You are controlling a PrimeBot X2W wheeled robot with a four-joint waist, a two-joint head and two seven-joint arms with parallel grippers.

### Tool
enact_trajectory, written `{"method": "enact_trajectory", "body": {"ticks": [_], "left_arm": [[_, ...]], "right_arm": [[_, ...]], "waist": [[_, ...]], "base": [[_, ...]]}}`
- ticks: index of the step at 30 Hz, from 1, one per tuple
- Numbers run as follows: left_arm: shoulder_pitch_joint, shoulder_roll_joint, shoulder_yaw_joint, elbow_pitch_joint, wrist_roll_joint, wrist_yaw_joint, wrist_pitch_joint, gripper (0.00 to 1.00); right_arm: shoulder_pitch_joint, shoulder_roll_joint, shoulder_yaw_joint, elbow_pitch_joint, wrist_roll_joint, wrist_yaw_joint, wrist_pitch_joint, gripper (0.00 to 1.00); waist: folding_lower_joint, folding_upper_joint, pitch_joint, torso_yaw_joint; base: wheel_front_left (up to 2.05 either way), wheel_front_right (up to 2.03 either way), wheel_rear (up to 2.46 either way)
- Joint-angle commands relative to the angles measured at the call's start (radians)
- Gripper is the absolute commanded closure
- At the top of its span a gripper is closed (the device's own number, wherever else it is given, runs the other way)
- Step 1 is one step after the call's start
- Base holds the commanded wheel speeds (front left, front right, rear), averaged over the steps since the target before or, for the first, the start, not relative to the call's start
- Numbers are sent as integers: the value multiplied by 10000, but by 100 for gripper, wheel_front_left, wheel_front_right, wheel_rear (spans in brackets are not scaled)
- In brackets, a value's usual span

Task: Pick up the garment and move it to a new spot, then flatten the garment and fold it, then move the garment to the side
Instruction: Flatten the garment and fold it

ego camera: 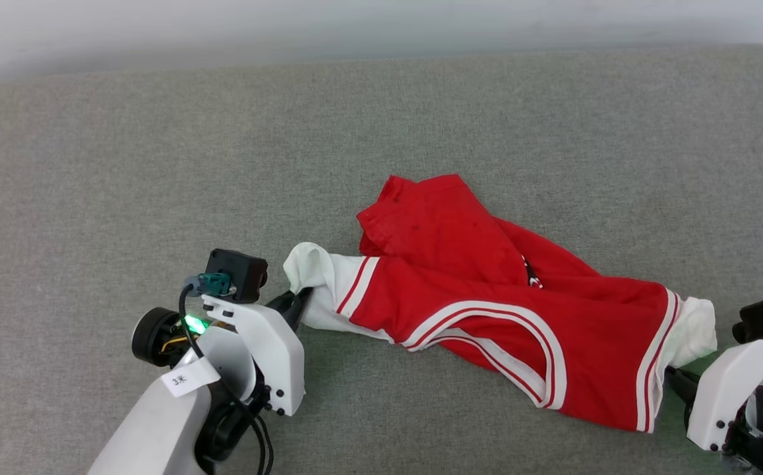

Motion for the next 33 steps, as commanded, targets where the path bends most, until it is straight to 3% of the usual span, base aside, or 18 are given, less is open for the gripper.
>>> {"method": "enact_trajectory", "body": {"ticks": [1,7,14,19,26,33], "left_arm": [[87,37,70,12,-63,71,-150,100],[24,125,349,-58,11,181,-732,100],[-677,482,1076,-350,175,367,-1762,100],[-1836,776,1484,-141,212,160,-2110,100],[-4464,867,1798,1203,393,-109,-2676,100],[-7134,1089,1917,2743,757,-265,-3071,100]], "right_arm": [[276,97,70,145,29,-7,-11,100],[34,-450,-566,-994,-358,-10,-735,100],[-687,-222,-1160,-2219,-948,-8,-1069,100],[-1893,-152,-1177,-2590,-1317,-8,-1221,100],[-4424,-466,-946,-2101,-1495,-10,-1565,100],[-7556,-474,-356,-743,-1752,-10,-2276,100]], "waist": [[0,0,-182,-27],[0,0,-650,-15],[0,0,-1058,-3],[0,0,-894,75],[0,0,-195,222],[0,0,727,33]], "base": [[0,0,0],[0,0,0],[0,0,0],[0,0,0],[0,0,0],[0,0,0]]}}
